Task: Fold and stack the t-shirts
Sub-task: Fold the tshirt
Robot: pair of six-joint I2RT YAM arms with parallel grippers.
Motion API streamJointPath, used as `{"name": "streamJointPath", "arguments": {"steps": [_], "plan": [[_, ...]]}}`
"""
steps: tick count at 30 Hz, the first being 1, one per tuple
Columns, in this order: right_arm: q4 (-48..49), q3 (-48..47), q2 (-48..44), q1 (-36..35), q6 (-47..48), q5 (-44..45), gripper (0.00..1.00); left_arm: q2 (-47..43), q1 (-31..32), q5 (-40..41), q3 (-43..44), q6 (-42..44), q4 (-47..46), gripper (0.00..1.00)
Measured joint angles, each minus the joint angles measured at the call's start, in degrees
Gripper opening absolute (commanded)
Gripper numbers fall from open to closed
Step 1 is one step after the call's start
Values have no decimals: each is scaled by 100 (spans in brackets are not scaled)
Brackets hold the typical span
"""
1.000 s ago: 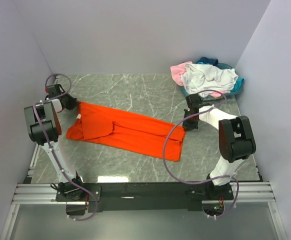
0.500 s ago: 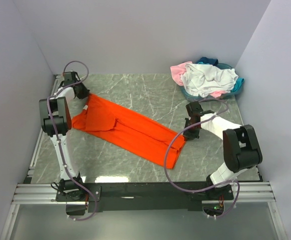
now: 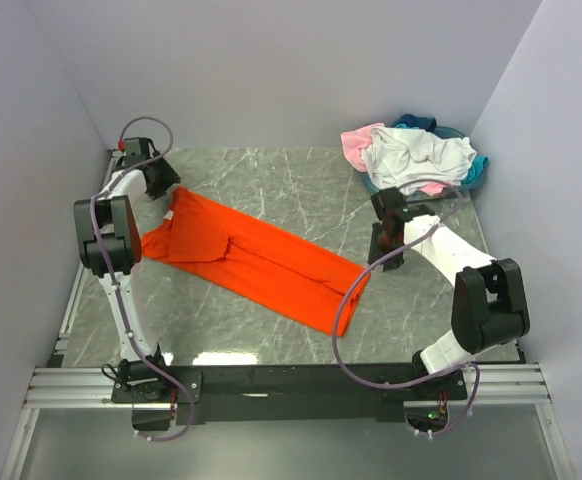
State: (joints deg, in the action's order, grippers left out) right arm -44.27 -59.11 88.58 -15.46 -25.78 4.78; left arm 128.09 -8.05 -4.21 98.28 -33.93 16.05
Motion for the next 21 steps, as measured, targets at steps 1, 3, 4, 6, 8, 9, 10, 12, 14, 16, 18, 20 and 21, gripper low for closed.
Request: {"name": "streamJointPath", "arguments": {"steps": [1, 3, 4, 6, 8, 9, 10, 12, 14, 16, 18, 20, 21], "plan": [[-70, -157, -33, -2, 35, 42, 40, -85, -9, 59, -11, -15, 59, 64], [-151, -468, -98, -13, 129, 103, 40, -293, -24, 155, -11, -22, 144, 68], [-186, -584, -116, -20, 162, 127, 40, -415, -37, 210, -11, -24, 175, 69], [-210, -789, -157, -68, 264, 166, 40, -662, -46, 323, -11, -31, 234, 69], [-201, -905, -179, -203, 348, 160, 40, -949, -48, 374, -68, -37, 232, 69], [-175, -925, -179, -306, 385, 142, 40, -1130, -48, 387, -164, -59, 221, 68], [-149, -925, -175, -393, 415, 87, 39, -1283, -42, 374, -278, -83, 195, 68], [-87, -925, -105, -623, 446, -87, 38, -1661, -7, 337, -640, -149, 138, 68], [28, -925, 26, -785, 450, -254, 38, -1954, 81, 234, -1023, -234, 85, 68], [177, -925, 251, -927, 463, -461, 38, -2105, 210, 90, -1386, -339, 74, 68], [308, -918, 492, -986, 468, -658, 38, -2135, 374, -109, -1751, -466, 44, 68], [400, -898, 728, -990, 470, -787, 37, -2131, 527, -326, -2116, -612, 44, 68], [450, -872, 813, -990, 472, -846, 37, -2131, 597, -437, -2291, -680, 50, 67]]}}
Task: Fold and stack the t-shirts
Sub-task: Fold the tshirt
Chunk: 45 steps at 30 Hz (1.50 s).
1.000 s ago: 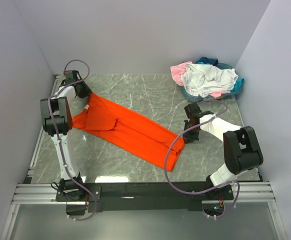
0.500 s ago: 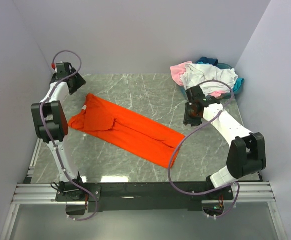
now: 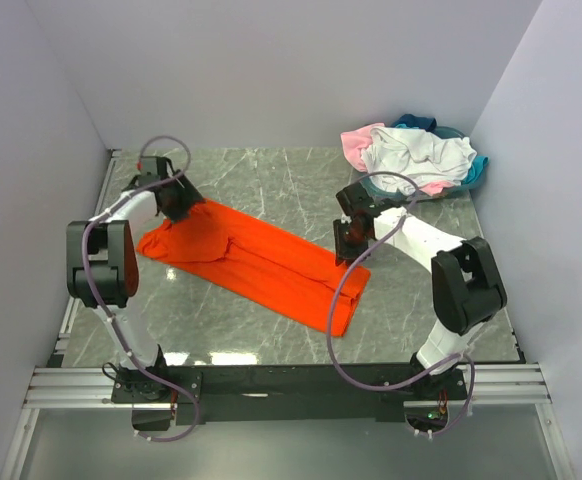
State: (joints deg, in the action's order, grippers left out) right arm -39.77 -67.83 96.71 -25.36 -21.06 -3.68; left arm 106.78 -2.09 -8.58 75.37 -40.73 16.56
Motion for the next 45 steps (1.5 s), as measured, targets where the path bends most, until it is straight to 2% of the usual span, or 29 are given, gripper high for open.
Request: {"name": "streamJointPath", "arguments": {"steps": [3, 7, 17, 28, 45], "plan": [[122, 175, 105, 0, 0, -181, 37, 81, 162, -284, -341, -203, 9, 67], [197, 450, 105, 0, -9, -374, 37, 455, 278, -413, -306, -264, -66, 66], [256, 946, 131, -170, -55, -614, 36, 1390, 496, -516, 940, -223, -109, 66], [247, 938, 184, -903, -170, -713, 36, 2190, 839, -651, 2138, 317, -35, 66], [118, 474, 656, -2013, -433, -1215, 36, 2717, 1480, -1132, 2889, 1108, -83, 67]]}}
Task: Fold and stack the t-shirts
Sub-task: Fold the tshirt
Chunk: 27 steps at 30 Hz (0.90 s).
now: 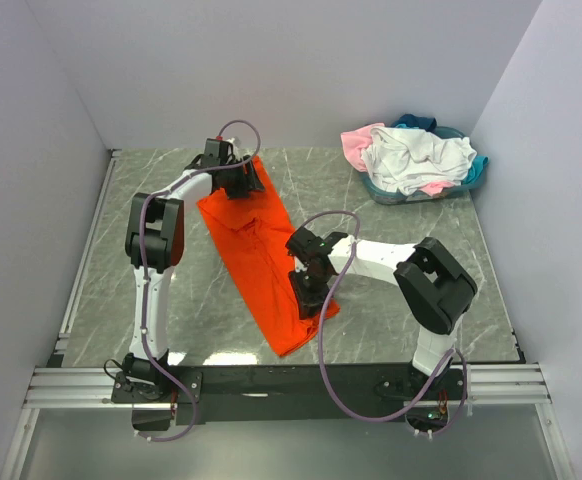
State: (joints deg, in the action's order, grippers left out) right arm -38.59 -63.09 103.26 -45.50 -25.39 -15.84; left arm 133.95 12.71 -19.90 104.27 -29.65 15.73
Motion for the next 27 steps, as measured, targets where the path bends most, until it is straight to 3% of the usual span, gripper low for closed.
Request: {"name": "streamJointPath", "arguments": {"steps": [8, 27], "plan": [[-63, -160, 129, -529, -223, -107, 37, 466, 190, -81, 691, 28, -31, 67], [-354, -861, 461, -1003, -378, -2, 46, 826, 426, -584, 1128, 179, -393, 70]]}}
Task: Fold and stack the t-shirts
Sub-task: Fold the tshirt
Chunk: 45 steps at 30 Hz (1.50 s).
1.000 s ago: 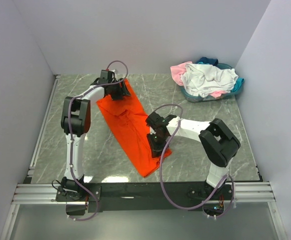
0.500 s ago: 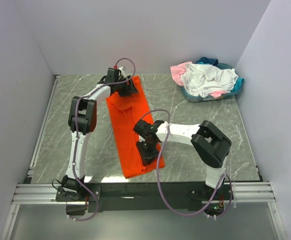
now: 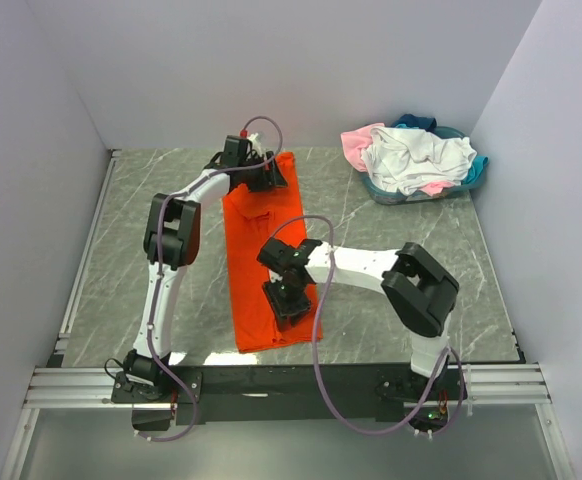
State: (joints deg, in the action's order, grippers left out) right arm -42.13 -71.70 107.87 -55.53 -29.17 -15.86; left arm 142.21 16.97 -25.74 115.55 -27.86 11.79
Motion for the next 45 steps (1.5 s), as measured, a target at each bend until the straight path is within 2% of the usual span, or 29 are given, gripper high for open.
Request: {"name": "streamJointPath", "arguments": {"steps": [7, 12, 15, 18, 22, 27, 30, 33, 39, 45], "plan": [[-229, 26, -1080, 0, -177, 450, 48, -295, 37, -44, -70, -186, -50, 74], [-55, 645, -1998, 7, -525, 741, 48, -1475, 37, 118, -527, -330, -227, 72], [-22, 1117, -2155, 9, -750, 859, 48, -2559, 37, 623, -927, -358, -223, 69], [48, 1460, -2153, 33, -966, 975, 48, -3834, 37, 1174, -1843, -463, -295, 66], [177, 1735, -2175, 74, -1200, 1102, 48, -5571, 39, 1821, -3646, -608, -122, 64], [387, 2000, -2205, 258, -1296, 1163, 48, -6933, 98, 2345, -5807, -940, 577, 62], [463, 2050, -2201, 315, -1296, 1180, 47, -7479, 162, 2518, -6690, -1204, 1147, 61], [619, 2098, -2168, 319, -1298, 1174, 47, -8102, 223, 2656, -7259, -1458, 1606, 61], [970, 2413, -1908, 319, -1425, 1163, 42, -9123, 341, 2988, -7750, -1867, 1871, 60], [1139, 2420, -1897, 328, -1528, 1250, 40, -9455, 551, 3333, -8017, -2009, 1930, 59]]}}
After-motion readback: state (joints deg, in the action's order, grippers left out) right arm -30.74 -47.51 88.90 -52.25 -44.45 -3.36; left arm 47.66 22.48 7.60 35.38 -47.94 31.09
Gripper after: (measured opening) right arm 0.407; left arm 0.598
